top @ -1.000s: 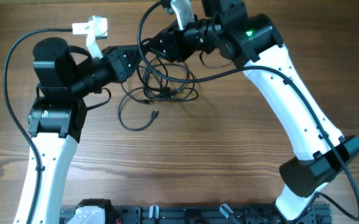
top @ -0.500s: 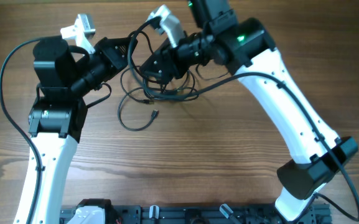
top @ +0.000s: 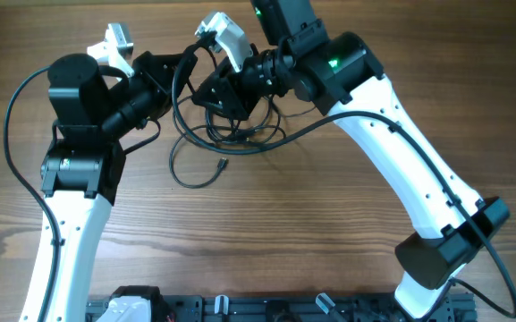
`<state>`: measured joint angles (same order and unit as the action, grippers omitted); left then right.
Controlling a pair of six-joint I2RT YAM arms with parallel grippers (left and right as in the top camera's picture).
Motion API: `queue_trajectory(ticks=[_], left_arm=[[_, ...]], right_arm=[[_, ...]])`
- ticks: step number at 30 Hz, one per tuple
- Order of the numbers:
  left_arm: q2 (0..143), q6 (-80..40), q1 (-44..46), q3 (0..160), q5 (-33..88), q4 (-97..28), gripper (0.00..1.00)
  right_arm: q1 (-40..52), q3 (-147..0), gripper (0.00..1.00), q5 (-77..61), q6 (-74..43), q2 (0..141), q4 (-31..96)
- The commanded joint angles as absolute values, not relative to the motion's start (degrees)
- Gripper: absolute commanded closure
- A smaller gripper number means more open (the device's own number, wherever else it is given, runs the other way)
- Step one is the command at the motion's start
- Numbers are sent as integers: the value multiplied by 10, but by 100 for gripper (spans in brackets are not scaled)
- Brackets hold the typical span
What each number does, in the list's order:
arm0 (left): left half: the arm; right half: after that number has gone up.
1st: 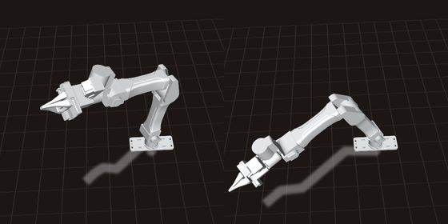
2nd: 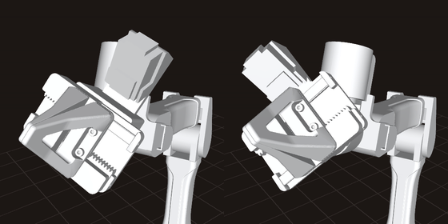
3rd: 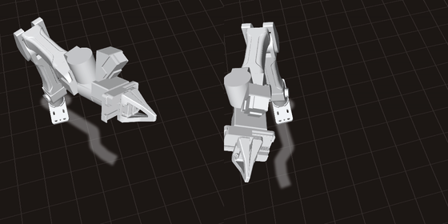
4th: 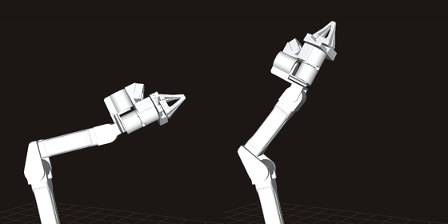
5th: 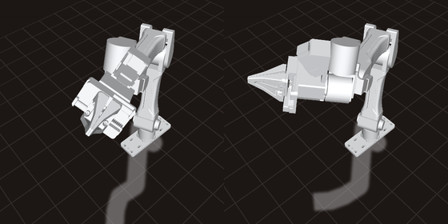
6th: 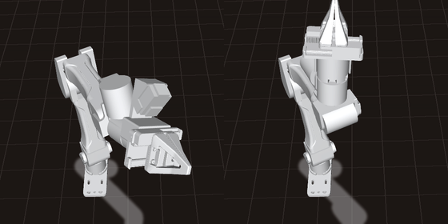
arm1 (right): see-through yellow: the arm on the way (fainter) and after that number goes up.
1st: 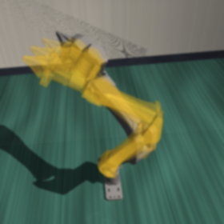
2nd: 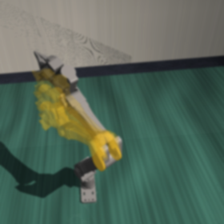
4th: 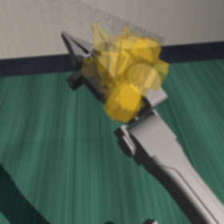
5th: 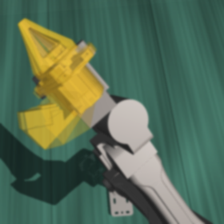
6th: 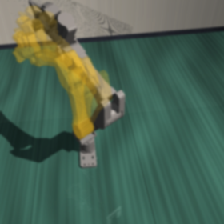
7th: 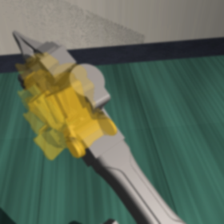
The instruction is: Untangle cables
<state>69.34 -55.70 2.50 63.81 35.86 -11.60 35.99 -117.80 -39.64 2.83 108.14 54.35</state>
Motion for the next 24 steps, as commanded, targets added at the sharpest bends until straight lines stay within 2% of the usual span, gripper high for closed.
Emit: queue_trajectory(ticks=[1, 3, 6, 8, 12, 16, 20, 24], left_arm=[[695, -565, 24, 640, 366, -114, 96], [695, -565, 24, 640, 365, -113, 96], [695, -576, 24, 640, 365, -112, 95], [695, -575, 24, 640, 365, -112, 92], [695, -561, 24, 640, 363, -112, 85], [695, -406, 24, 640, 333, -157, 71], [695, -361, 24, 640, 271, -212, 68], [695, -309, 25, 640, 293, -236, 69]], right_arm=[[369, -1184, 67, -390, 23, 1098, 538], [369, -1184, 67, -388, 11, 1100, 536], [369, -1184, 76, -388, 8, 1103, 535], [369, -1184, 96, -388, -7, 1103, 532], [363, -1184, 96, -387, -46, 1098, 521], [319, -1184, 96, -377, -109, 1067, 533], [266, -1184, 95, -385, -146, 1061, 567], [227, -1184, 96, -389, -144, 1061, 595]])
